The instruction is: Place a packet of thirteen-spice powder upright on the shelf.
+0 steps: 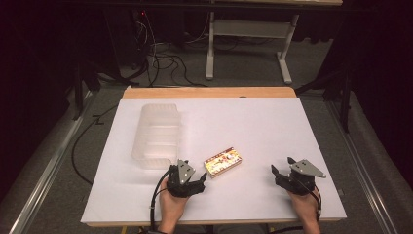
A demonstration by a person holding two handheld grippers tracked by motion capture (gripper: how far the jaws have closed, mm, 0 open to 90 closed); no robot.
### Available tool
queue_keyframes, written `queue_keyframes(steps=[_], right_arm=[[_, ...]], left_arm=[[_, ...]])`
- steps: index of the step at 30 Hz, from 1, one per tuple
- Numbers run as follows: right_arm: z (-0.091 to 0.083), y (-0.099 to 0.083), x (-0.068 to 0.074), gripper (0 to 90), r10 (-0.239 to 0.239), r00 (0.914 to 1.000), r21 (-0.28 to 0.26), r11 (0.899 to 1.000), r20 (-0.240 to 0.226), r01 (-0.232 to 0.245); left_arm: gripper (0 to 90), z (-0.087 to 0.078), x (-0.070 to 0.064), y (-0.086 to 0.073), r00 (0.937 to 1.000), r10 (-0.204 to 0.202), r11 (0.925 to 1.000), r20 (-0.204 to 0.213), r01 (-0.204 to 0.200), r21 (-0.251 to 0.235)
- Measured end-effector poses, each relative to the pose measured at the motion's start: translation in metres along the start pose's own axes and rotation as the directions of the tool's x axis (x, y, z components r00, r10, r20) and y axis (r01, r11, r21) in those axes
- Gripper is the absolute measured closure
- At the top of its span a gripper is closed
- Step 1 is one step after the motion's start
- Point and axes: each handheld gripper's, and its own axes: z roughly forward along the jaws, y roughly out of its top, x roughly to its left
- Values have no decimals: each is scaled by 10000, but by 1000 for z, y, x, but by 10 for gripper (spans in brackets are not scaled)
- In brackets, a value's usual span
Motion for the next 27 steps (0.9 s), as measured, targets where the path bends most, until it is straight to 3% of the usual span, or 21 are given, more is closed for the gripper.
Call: queue_keyframes(steps=[27], right_arm=[[-1, 0, 0, 312, 64, 10000, -100, 9999, 3, -64]], left_arm=[[230, 0, -1, 0, 10000, 12, 10000, -93, -12, -7]])
